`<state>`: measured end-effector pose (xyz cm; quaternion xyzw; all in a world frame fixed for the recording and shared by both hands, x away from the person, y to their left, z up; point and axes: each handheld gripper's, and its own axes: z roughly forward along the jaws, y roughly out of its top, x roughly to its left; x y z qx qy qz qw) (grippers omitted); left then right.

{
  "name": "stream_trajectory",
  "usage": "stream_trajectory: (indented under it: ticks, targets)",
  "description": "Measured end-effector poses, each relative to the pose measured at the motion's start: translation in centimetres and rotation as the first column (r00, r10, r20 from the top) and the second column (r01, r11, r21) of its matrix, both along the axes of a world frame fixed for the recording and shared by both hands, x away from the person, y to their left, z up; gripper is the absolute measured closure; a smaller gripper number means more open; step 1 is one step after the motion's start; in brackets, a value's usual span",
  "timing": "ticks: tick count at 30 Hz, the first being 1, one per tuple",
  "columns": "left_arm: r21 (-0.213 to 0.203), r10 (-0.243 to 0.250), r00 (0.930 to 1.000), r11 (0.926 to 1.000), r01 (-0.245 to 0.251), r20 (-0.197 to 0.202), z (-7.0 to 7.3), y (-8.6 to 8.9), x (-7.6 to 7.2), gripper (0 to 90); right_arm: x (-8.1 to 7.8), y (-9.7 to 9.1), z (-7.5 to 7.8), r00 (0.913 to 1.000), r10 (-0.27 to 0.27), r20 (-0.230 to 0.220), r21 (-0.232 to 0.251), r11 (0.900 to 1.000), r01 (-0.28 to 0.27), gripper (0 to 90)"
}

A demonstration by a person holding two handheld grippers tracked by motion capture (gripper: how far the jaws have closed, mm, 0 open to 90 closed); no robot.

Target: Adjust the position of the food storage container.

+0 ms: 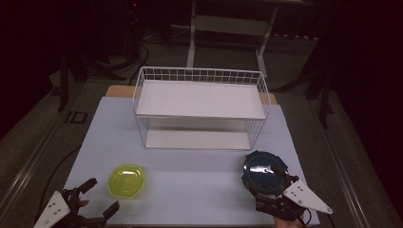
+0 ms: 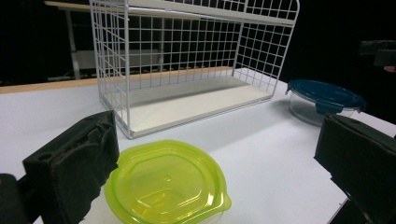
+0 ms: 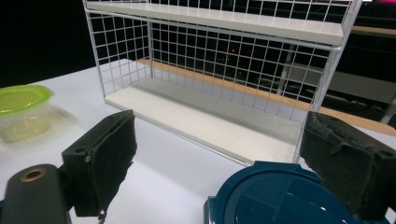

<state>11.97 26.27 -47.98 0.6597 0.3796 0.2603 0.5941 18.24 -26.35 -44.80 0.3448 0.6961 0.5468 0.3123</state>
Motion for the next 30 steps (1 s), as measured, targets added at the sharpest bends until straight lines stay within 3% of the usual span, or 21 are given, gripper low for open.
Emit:
stream_trajectory:
  ticks: [16,20,24,30]
  targets:
    - [-0.002,-0.013,0.9999,0.9999,0.013,0.005,0.1,-0.3,0.6,0.0,-1.3,0.1,1.3,0.9994,0.032,0.012,0.015,0.9994,-0.032,10.3]
    - [-0.004,-0.017,0.9998,0.9998,0.018,0.002,0.1,-0.4,0.8,0.0,-1.0,0.3,1.8,0.9973,0.068,-0.027,0.014,0.9976,-0.067,10.1]
    - [-0.007,-0.018,0.9998,0.9998,0.018,0.006,0.1,-0.3,0.8,0.0,-0.8,0.3,2.4,0.9958,0.085,-0.033,0.015,0.9963,-0.085,10.0]
    - [-0.016,-0.01,0.9999,0.9998,0.01,0.007,0.1,-0.2,0.8,0.0,0.4,-0.4,3.5,0.9909,0.124,-0.051,0.057,0.991,-0.121,10.1]
